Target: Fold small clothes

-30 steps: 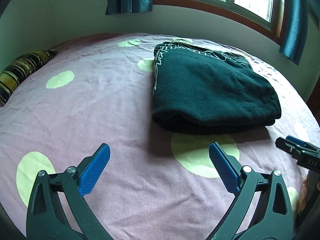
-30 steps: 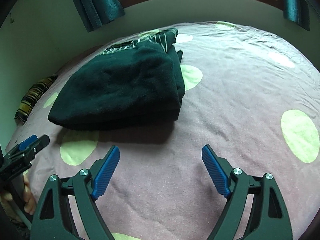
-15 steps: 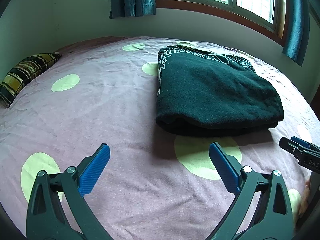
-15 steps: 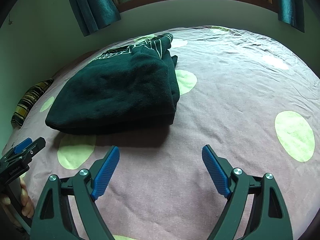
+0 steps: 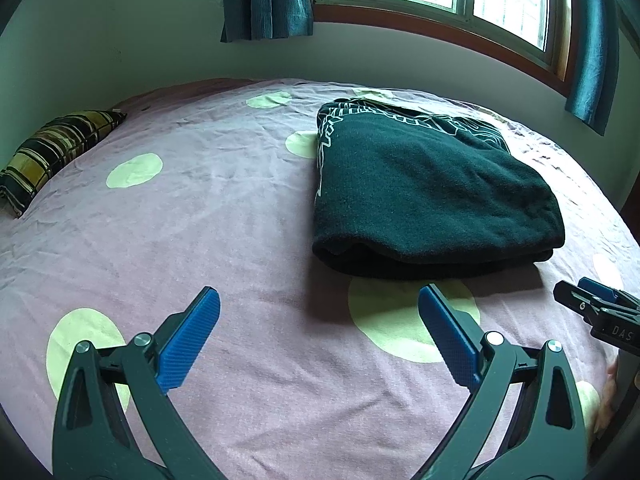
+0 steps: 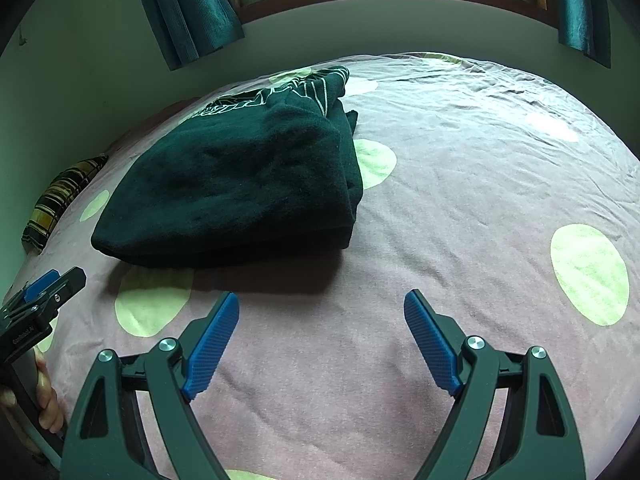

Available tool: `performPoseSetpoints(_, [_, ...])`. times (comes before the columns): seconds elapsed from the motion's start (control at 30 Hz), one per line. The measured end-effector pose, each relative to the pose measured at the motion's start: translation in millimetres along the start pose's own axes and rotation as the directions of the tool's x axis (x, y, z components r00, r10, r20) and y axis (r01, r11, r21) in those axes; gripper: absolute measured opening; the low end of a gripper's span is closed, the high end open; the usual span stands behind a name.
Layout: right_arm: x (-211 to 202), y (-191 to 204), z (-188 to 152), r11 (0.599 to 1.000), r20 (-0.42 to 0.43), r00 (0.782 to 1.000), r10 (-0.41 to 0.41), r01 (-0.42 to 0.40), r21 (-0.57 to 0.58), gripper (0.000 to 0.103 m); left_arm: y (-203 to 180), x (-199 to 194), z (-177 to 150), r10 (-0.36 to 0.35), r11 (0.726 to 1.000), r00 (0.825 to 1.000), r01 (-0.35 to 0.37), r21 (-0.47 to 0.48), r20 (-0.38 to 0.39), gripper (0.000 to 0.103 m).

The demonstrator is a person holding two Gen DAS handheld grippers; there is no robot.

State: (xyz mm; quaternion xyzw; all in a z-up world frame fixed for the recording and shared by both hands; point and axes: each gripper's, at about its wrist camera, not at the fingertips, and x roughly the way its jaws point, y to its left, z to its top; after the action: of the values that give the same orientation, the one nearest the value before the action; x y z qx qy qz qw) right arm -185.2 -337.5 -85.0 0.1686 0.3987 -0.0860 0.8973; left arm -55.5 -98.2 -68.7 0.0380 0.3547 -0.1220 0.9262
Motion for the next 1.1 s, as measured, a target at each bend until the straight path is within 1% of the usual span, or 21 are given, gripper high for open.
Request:
performPoseSetpoints(0.4, [-0.1, -0.2, -0.2, 1.0, -0.001, 1.0, -0.001, 0.001, -0.001, 0.084, -1.6, -1.6, 0.2, 0.019, 1.0, 1.0, -0.019, 0.005, 0.009, 0.099])
performPoseSetpoints(1.0, [4.7, -2.0, -2.7, 1.0, -0.02, 1.0, 0.007, -0.007, 0.005, 0.084, -4.9, -6.2, 1.3, 0.015, 1.0, 1.0, -0.015, 0.009, 0.016, 0.099])
performPoseSetpoints(1.1, [5.9, -3.3, -2.7, 1.0, -0.023, 1.0, 0.009, -0.009, 0.005, 0.084, -5.0, -6.8, 1.2, 0.025, 1.0, 1.0, -0.025, 0.008, 0.019, 0.099])
